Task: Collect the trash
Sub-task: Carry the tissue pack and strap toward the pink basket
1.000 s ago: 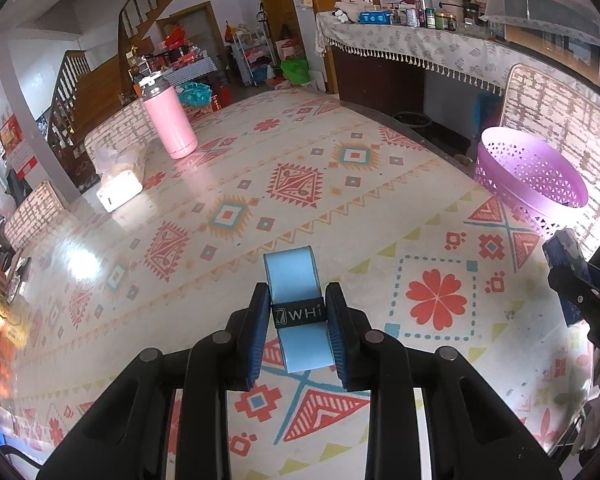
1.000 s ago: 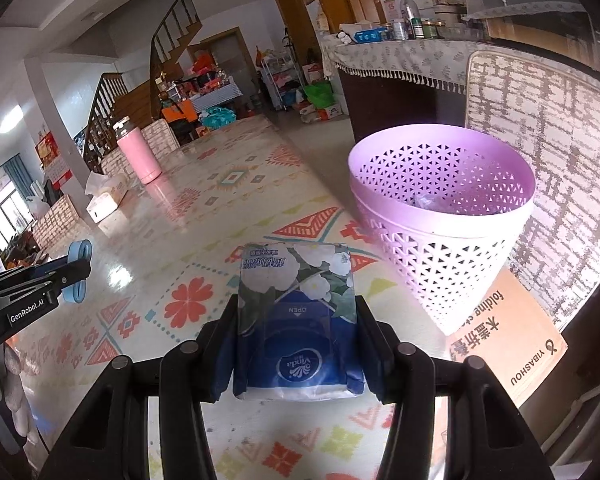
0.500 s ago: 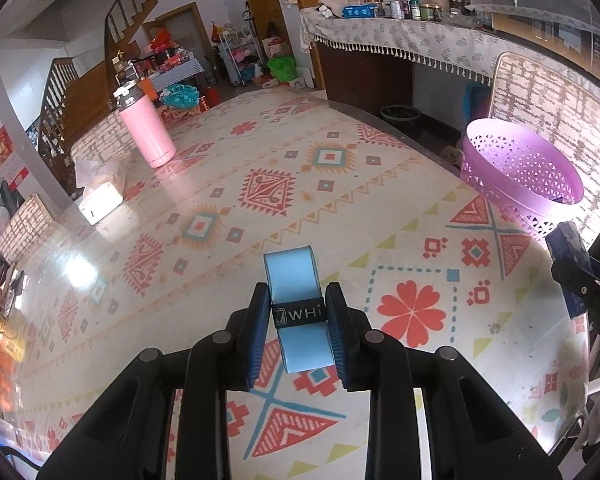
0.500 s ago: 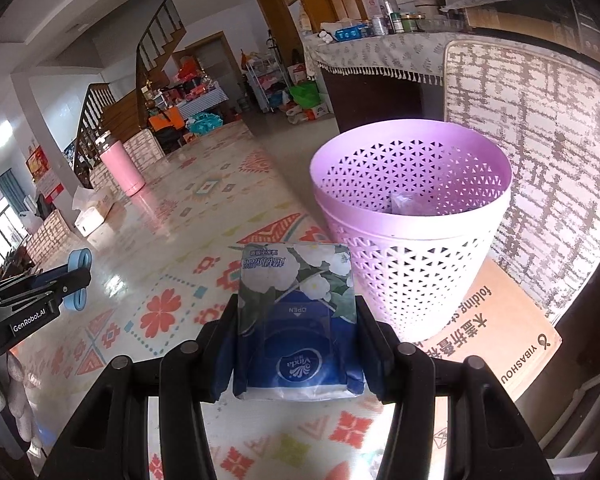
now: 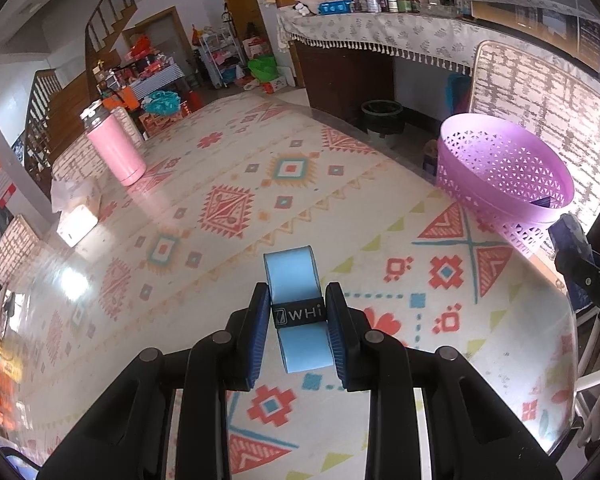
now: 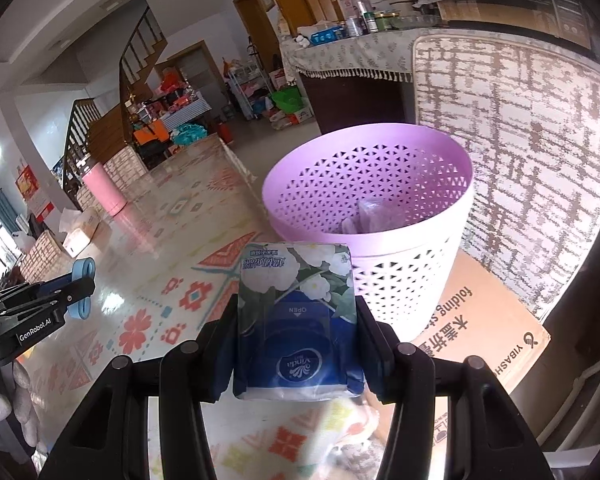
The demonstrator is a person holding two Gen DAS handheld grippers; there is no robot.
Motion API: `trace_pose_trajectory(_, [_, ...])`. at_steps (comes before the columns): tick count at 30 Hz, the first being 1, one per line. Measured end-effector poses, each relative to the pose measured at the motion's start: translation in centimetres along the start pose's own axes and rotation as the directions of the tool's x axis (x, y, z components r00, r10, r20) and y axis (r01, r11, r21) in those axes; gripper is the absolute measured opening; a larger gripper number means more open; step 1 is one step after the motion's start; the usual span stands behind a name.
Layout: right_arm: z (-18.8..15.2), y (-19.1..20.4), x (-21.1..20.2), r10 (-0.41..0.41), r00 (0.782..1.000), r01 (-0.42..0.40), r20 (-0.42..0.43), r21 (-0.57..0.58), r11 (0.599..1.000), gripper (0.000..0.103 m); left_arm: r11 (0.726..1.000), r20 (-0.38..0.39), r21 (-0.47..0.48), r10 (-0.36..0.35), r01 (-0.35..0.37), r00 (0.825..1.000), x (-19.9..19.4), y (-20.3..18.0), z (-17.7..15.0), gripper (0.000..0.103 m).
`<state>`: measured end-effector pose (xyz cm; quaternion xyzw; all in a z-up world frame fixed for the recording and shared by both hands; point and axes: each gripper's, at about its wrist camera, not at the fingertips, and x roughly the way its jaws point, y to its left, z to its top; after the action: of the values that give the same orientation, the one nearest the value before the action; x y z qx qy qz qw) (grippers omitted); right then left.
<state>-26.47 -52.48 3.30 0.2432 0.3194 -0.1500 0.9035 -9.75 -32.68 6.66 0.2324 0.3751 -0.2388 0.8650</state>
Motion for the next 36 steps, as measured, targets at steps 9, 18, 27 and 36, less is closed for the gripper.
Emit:
trace_pose_trajectory(9, [0.8, -2.1, -0.1, -0.019, 1.000, 0.019, 0.002, 0.025, 0.999, 0.057, 0.999, 0.001, 0.033, -0.027, 0.027, 1.000, 0.8, -2.4, 1.6, 0.027])
trace_pose_trajectory(18, [1.2, -4.2, 0.0, -0.041, 0.999, 0.041, -0.005, 0.061, 0.997, 0.057, 0.996, -0.006, 0.068, -0.051, 0.051, 0.999, 1.7, -4.8, 2.9, 0.027])
trace_pose_trajectory(27, [1.1, -6.1, 0.2, -0.054, 0.998, 0.055, -0.013, 0.099, 0.994, 0.057, 0.993, -0.019, 0.095, -0.065, 0.067, 0.998, 2.6, -6.5, 3.4, 0.027])
trace_pose_trajectory(36, [1.2, -6.9, 0.2, -0.064, 0.998, 0.065, -0.016, 0.108, 0.992, 0.057, 0.992, -0.017, 0.100, -0.081, 0.083, 0.997, 2.7, -7.3, 3.9, 0.027])
